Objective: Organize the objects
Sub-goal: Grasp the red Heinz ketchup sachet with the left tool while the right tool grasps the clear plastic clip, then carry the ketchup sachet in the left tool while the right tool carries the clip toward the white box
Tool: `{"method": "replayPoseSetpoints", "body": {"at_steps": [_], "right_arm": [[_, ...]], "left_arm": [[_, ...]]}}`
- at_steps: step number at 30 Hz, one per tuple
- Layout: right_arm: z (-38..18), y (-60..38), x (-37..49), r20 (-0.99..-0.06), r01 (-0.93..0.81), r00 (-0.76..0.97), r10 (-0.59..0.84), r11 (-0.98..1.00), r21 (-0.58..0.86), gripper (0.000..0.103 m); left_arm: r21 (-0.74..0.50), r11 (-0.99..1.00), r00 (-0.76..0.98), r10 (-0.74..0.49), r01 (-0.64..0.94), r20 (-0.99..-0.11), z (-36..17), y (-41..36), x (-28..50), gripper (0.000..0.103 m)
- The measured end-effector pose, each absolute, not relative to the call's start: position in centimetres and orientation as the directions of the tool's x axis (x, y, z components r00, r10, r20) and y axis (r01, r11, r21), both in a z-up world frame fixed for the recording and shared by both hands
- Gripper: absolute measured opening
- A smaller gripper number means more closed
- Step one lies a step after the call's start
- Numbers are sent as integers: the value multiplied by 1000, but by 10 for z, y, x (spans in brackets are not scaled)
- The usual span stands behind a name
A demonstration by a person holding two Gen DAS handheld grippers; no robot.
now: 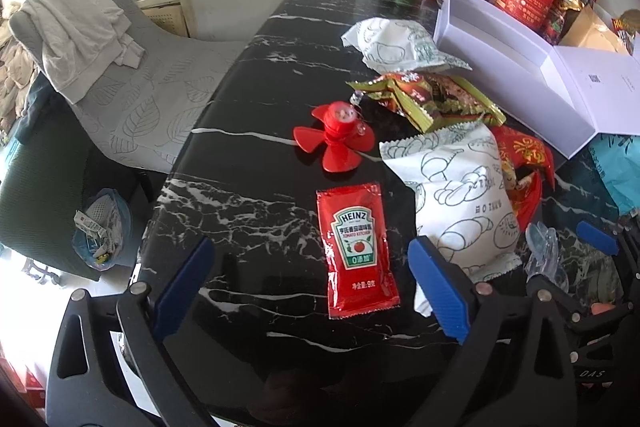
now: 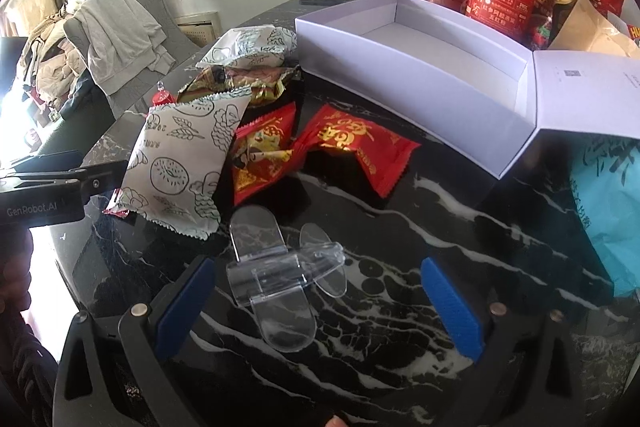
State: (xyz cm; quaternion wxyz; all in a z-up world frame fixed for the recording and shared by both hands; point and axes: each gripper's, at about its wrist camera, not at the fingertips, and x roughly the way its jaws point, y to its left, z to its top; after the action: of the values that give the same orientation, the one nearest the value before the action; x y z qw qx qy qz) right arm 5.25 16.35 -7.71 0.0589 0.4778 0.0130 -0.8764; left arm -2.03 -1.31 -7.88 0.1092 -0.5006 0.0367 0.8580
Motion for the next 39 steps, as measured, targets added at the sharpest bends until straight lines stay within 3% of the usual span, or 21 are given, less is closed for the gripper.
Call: {"method": "replayPoseSetpoints", "body": {"at_steps": [10, 13, 16, 17, 18, 24, 39], "right_arm": [[-90, 158, 48, -865, 108, -497, -74, -994, 22, 103], [-90, 158, 47, -861, 109, -504, -70, -994, 17, 99], [-86, 155, 47, -852, 123, -520, -65, -992, 1, 80], [-85, 154, 47, -848, 128, -525, -69, -992, 1, 67], [-83, 153, 47, -846, 130, -529, -69, -992, -1, 62], [-80, 145, 45, -856, 136, -510, -82, -991, 13, 62], [-44, 129, 41, -819, 119, -572, -48, -993, -25, 62]], "left_arm": [[-33, -954, -444, 170, -298, -880, -89, -9, -25, 79], [-30, -941, -453, 190, -336, -871, -87, -5, -23, 65], [-34, -933, -459, 207, -357, -864, -86, -4, -22, 47], [-41, -930, -458, 218, -365, -862, -85, -5, -23, 39], [-46, -928, -456, 225, -371, -861, -84, -5, -23, 34], [-107, -902, -424, 298, -418, -855, -83, -9, -24, 26], [-125, -860, -438, 372, -495, -818, -60, -22, -25, 23]]}}
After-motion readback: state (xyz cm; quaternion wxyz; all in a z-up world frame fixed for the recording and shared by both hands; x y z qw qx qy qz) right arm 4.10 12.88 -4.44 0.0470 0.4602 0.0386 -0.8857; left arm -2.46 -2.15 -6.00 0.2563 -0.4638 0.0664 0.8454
